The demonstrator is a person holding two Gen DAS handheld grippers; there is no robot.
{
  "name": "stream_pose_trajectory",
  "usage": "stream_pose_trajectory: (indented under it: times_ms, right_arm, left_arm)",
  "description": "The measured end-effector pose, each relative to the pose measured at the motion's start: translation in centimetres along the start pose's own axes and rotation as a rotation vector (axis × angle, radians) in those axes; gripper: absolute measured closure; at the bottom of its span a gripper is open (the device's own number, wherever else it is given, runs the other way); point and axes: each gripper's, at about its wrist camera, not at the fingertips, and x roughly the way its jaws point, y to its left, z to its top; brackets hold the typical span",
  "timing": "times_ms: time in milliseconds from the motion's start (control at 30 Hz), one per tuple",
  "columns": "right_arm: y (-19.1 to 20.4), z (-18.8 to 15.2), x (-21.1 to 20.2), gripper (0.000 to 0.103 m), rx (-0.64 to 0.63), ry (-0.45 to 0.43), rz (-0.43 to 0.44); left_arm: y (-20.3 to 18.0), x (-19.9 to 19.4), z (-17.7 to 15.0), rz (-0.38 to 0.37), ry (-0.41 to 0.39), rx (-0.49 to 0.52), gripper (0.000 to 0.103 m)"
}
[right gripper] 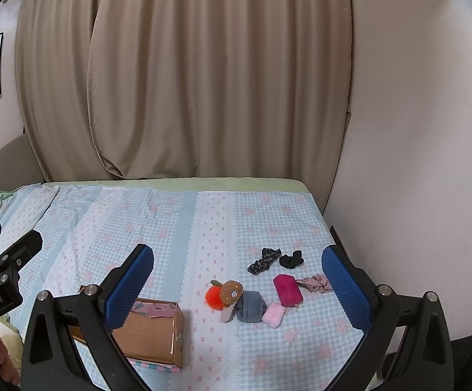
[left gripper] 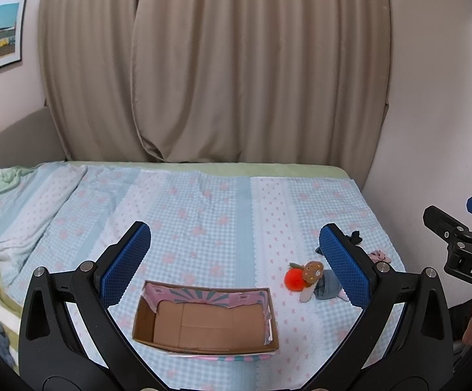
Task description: Organize soft objects
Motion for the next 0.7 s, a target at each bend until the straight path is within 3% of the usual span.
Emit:
stream_pose_trajectory:
  times_ms: [700]
  right_arm:
    - [0.18, 0.34, 0.14, 0.0, 0.002, -0.017, -0.008]
  left_arm:
    - [-0.25, 0.04, 0.13, -0.003, -0.012, 0.006, 0.0]
